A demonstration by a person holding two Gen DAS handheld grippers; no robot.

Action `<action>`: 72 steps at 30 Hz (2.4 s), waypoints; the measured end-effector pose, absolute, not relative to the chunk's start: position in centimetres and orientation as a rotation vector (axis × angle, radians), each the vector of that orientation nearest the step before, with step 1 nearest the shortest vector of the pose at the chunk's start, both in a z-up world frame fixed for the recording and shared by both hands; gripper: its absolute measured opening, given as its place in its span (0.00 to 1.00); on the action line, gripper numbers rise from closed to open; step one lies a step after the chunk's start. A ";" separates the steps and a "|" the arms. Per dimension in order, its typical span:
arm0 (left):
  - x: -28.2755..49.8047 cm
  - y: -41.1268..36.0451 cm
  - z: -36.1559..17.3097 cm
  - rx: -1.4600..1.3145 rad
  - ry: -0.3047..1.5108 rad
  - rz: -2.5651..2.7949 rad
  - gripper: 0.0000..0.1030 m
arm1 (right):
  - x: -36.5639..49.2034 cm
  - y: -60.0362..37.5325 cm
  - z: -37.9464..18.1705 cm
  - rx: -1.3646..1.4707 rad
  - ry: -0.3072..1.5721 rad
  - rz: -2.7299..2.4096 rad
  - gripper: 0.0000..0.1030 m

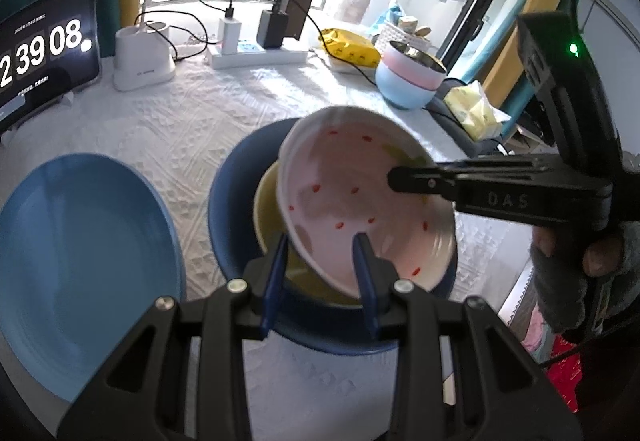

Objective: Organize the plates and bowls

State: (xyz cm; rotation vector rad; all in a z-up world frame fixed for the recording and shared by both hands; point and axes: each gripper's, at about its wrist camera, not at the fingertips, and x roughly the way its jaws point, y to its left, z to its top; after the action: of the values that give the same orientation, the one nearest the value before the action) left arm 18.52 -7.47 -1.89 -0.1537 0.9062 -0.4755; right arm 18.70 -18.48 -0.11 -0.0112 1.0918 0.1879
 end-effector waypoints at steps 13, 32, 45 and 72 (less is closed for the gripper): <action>18.6 -6.1 -1.6 -0.162 0.883 -0.456 0.35 | 18.8 -18.5 -0.9 -0.027 1.090 0.181 0.14; 17.0 -3.4 0.6 -0.210 0.772 -0.398 0.35 | 16.3 -20.7 2.5 0.013 0.931 0.164 0.24; 17.4 -1.8 -2.0 -0.240 0.796 -0.302 0.37 | 16.0 -23.0 -0.2 0.101 0.916 0.167 0.24; 17.7 -4.7 -3.6 -0.066 0.721 -0.256 0.37 | 16.2 -24.5 -3.9 0.206 0.871 0.058 0.62</action>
State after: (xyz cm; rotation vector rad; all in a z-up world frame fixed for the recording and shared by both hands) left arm 17.74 -4.73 -3.59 -0.0662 0.7210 -0.2559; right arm 16.21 -24.53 -3.91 0.2065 0.8711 0.0582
